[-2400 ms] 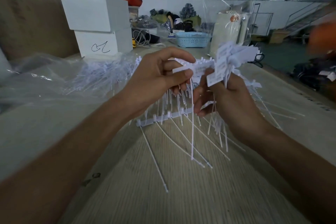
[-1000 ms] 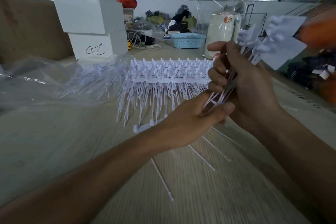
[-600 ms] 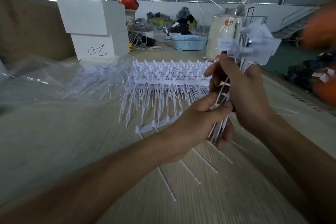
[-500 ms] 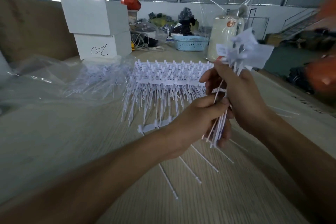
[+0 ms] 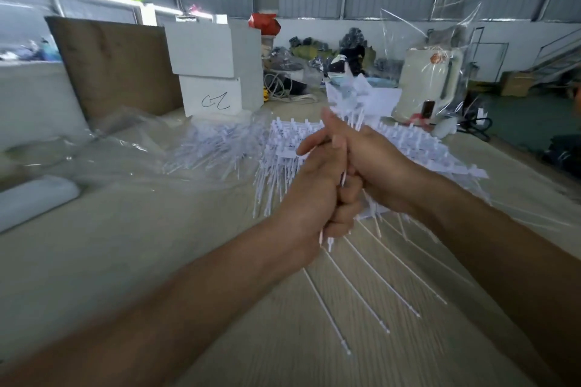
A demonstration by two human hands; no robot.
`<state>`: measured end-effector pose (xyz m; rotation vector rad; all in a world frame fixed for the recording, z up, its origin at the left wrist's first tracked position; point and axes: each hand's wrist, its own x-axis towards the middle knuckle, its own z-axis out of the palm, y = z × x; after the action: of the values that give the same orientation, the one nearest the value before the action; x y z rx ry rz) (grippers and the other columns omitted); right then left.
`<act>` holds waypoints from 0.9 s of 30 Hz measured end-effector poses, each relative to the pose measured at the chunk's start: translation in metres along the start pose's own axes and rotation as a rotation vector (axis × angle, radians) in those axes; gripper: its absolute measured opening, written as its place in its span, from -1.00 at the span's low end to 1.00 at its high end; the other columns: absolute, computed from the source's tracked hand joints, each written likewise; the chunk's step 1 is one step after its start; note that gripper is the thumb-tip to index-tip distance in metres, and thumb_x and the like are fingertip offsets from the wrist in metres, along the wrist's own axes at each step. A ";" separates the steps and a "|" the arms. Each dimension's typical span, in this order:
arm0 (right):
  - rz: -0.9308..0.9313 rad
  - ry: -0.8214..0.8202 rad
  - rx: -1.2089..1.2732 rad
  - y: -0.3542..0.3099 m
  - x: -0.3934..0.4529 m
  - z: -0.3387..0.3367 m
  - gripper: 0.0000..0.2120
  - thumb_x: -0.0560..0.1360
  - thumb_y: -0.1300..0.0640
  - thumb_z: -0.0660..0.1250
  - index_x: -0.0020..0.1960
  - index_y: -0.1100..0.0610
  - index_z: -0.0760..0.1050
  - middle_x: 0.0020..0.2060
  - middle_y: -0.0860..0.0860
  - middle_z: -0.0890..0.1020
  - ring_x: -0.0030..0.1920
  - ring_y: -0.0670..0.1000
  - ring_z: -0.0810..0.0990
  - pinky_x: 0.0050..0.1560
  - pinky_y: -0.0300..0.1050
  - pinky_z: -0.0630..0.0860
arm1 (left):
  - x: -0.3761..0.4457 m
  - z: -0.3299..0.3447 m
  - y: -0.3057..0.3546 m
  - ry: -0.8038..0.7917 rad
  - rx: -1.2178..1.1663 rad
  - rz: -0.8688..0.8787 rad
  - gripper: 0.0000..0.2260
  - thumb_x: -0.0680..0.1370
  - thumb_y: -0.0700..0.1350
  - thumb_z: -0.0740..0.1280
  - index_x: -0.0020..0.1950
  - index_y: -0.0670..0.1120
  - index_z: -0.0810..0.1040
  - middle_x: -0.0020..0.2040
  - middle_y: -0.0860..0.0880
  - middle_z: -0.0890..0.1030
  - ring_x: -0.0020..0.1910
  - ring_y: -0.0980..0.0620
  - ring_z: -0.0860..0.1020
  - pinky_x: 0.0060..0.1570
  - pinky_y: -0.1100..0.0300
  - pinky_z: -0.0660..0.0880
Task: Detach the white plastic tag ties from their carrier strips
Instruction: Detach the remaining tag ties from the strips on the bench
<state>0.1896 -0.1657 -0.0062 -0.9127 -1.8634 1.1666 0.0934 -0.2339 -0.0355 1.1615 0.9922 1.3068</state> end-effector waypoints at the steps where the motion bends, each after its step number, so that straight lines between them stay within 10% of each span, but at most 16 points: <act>1: -0.020 -0.068 -0.034 -0.006 0.008 0.000 -0.41 0.56 -0.39 0.13 -0.07 0.05 0.71 -0.22 0.11 0.69 -0.21 -0.01 0.67 -0.19 -0.20 0.55 | 0.003 -0.011 0.006 0.009 0.027 0.061 -0.58 0.68 0.20 0.08 -0.30 0.02 0.34 -0.50 0.06 0.22 -0.62 0.13 0.15 -0.54 0.38 0.11; 9: 0.059 -0.594 0.039 -0.010 0.083 0.019 -0.17 0.39 -0.47 0.27 0.31 0.21 0.53 0.11 0.16 0.64 0.08 0.15 0.65 -0.02 -0.02 0.62 | 0.025 -0.104 0.026 0.186 0.008 0.182 -0.62 0.69 0.18 0.07 -0.24 0.02 0.34 -0.44 0.02 0.21 -0.56 0.10 0.08 -0.56 0.34 0.08; 14: -0.266 -0.027 -0.310 0.012 0.124 0.060 -0.86 0.50 0.13 0.50 -0.03 0.20 0.67 -0.16 0.03 0.67 -0.17 0.00 0.63 -0.15 -0.11 0.59 | 0.039 -0.177 0.017 0.542 -0.159 0.085 -0.66 0.74 0.03 -0.02 -0.24 0.05 0.17 -0.47 0.06 0.11 -0.56 0.12 0.04 -0.58 0.36 -0.02; 21: -0.446 -0.149 -1.541 0.016 0.168 0.120 -0.50 0.48 -0.08 0.49 0.37 -0.03 0.48 0.31 0.04 0.50 0.35 0.13 0.40 0.26 0.09 0.38 | 0.042 -0.191 0.003 0.582 -0.116 -0.054 -0.65 0.74 0.04 0.00 -0.23 -0.01 0.22 -0.52 0.07 0.13 -0.63 0.13 0.08 -0.62 0.40 0.04; 27: -0.357 0.125 -1.274 0.007 0.190 0.117 -0.82 0.59 0.23 0.28 0.15 0.12 0.58 0.05 0.15 0.64 0.05 0.22 0.63 -0.01 0.00 0.48 | 0.041 -0.187 0.006 0.510 -0.043 -0.063 -0.66 0.73 0.05 0.02 -0.22 -0.01 0.25 -0.51 0.07 0.16 -0.61 0.13 0.08 -0.61 0.38 0.05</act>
<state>0.0008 -0.0472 -0.0083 -1.1347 -2.4562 -0.4298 -0.0895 -0.1811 -0.0593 0.7665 1.3446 1.6042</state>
